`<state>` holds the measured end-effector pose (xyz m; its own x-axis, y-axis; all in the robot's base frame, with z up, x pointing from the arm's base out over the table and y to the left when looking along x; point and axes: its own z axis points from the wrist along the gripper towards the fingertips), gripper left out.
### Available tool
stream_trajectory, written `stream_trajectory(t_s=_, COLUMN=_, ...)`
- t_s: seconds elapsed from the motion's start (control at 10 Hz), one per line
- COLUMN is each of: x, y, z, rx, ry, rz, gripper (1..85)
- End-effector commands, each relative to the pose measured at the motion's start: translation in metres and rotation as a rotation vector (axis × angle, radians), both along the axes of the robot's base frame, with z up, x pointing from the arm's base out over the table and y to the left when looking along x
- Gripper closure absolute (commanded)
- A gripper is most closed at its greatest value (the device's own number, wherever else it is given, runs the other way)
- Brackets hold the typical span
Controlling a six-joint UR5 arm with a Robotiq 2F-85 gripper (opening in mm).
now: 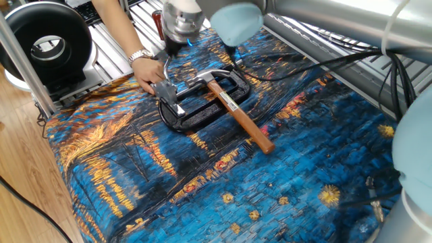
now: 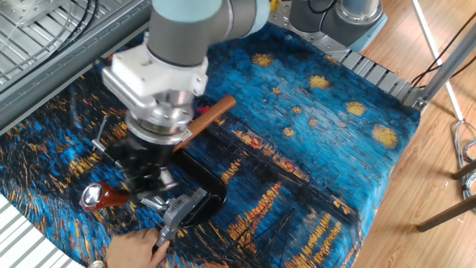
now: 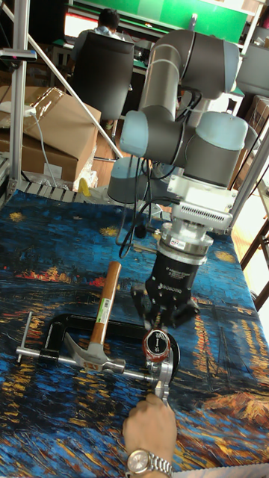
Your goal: Push down the lever
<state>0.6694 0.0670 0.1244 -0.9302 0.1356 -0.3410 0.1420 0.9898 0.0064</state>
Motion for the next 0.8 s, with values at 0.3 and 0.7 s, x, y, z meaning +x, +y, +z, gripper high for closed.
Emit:
stream_trajectory(t_s=0.3, x=-0.020, y=0.012, z=0.016, rx=0.005, ry=0.015, rz=0.061, gripper=69.0)
stream_trajectory(t_s=0.7, x=0.040, y=0.005, z=0.039, rx=-0.087, ry=-0.203, rz=0.203, gripper=57.7)
